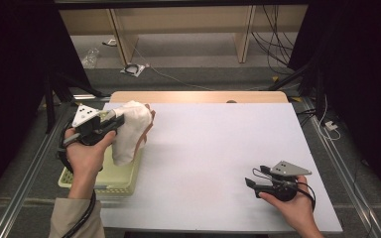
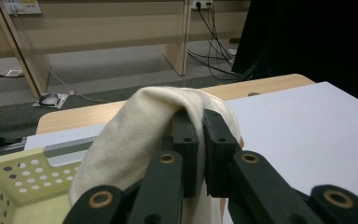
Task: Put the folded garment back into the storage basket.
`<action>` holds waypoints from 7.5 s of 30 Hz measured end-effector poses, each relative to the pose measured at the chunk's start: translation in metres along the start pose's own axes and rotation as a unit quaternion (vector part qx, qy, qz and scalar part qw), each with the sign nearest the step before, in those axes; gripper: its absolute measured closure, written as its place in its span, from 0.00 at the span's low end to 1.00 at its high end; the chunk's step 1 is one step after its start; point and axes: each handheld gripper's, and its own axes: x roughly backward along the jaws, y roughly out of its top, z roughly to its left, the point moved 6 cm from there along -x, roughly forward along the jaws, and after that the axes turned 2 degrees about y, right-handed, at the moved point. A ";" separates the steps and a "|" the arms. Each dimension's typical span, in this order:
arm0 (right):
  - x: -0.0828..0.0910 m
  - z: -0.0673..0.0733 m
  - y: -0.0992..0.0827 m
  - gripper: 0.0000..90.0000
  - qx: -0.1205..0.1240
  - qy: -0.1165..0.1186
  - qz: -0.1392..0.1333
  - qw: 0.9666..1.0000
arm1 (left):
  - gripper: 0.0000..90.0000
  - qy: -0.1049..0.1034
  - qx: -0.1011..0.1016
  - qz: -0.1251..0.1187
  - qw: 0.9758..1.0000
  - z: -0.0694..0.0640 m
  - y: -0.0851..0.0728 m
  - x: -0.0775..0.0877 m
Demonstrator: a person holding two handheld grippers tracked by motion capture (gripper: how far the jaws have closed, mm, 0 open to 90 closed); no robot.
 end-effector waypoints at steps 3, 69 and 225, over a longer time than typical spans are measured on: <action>0.000 0.000 0.000 0.29 0.000 0.000 0.000 1.000 | 0.94 0.002 0.000 0.000 1.000 0.002 0.000 0.000; -0.001 0.000 0.000 0.29 -0.002 0.002 -0.003 1.000 | 0.94 0.033 0.011 0.012 0.999 0.026 -0.006 0.000; 0.000 -0.002 0.001 0.28 -0.004 -0.003 -0.004 1.000 | 0.92 0.042 0.107 0.271 0.956 0.107 -0.120 -0.054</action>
